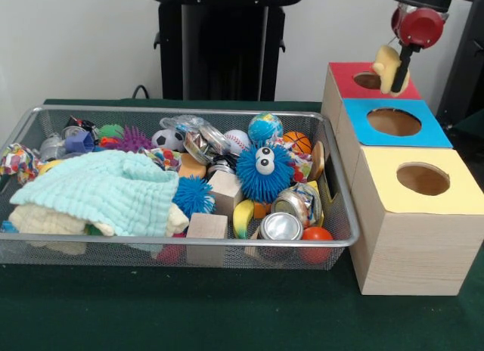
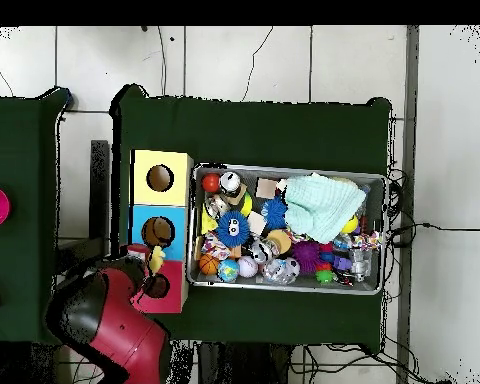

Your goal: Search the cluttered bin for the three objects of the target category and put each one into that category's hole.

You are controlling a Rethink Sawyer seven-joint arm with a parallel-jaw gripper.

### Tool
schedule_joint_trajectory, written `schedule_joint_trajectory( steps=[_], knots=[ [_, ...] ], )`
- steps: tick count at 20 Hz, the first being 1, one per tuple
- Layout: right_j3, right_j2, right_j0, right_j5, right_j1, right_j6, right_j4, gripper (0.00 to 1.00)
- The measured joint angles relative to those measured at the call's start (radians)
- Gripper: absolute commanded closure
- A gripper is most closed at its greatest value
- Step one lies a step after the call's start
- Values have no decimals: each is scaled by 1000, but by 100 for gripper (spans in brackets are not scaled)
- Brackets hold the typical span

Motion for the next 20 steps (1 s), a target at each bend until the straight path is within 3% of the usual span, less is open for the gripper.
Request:
schedule_joint_trajectory(
  steps=[10,20],
  knots=[
    [26,150,-98,-183,-29,0,0,100],
    [88,220,-136,-229,-88,0,-3,100]
  ],
)
